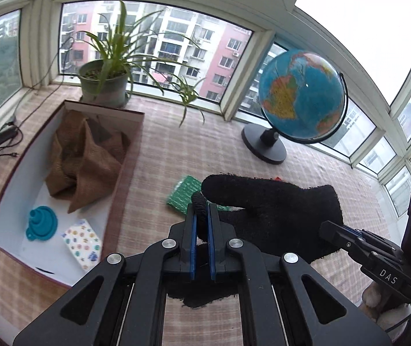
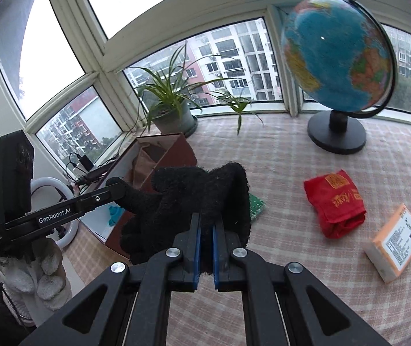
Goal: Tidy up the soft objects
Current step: 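Carry the black glove with both grippers over the white box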
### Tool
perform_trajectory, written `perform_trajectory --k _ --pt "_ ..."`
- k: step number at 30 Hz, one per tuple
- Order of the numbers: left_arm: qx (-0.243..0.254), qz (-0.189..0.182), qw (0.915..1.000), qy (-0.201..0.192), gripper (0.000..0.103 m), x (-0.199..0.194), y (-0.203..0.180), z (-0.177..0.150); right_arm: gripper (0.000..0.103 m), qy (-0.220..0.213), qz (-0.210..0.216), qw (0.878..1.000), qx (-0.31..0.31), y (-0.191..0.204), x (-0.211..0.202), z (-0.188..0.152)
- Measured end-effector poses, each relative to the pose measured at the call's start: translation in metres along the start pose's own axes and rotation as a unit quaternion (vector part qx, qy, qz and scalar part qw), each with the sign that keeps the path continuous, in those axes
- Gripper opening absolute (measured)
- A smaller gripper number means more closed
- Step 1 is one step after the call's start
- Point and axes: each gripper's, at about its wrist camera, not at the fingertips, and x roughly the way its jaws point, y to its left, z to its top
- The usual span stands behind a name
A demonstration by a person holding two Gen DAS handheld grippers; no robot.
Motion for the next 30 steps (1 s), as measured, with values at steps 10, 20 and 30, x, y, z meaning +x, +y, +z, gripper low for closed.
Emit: perform_trajectory --k 10,20,30 --pt "-0.026 0.046 0.9979 -0.038 0.005 -0.04 0.076 0.019 0.006 -0.005 0.037 0.999 -0.038 0.082 0.045 0.028" --pt "-0.049 0.066 0.996 -0.034 0.005 -0.04 0.129 0.022 0.006 0.018 0.025 0.996 -0.085 0.148 0.109 0.047" --pt "-0.072 0.049 0.9962 0.001 0.005 -0.02 0.152 0.007 0.006 0.052 0.002 0.992 -0.112 0.179 0.166 0.062"
